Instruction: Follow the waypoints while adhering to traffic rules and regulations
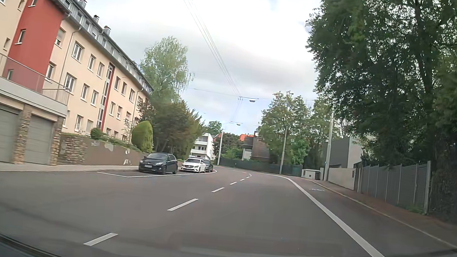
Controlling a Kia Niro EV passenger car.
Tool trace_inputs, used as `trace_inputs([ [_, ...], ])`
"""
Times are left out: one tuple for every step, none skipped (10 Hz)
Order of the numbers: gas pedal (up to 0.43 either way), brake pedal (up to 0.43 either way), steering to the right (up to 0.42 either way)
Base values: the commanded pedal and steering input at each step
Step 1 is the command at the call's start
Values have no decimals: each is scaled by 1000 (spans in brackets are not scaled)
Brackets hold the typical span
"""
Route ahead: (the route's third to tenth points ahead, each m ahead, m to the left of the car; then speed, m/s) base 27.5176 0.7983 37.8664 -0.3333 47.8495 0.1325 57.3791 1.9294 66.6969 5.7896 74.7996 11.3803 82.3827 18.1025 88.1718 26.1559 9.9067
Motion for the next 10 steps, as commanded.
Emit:
trace_inputs([
  [209,0,104],
  [209,0,97],
  [209,0,90],
  [209,0,75],
  [209,0,61],
  [209,0,55],
  [209,0,45],
  [209,0,30],
  [209,0,20],
  [209,0,11],
])
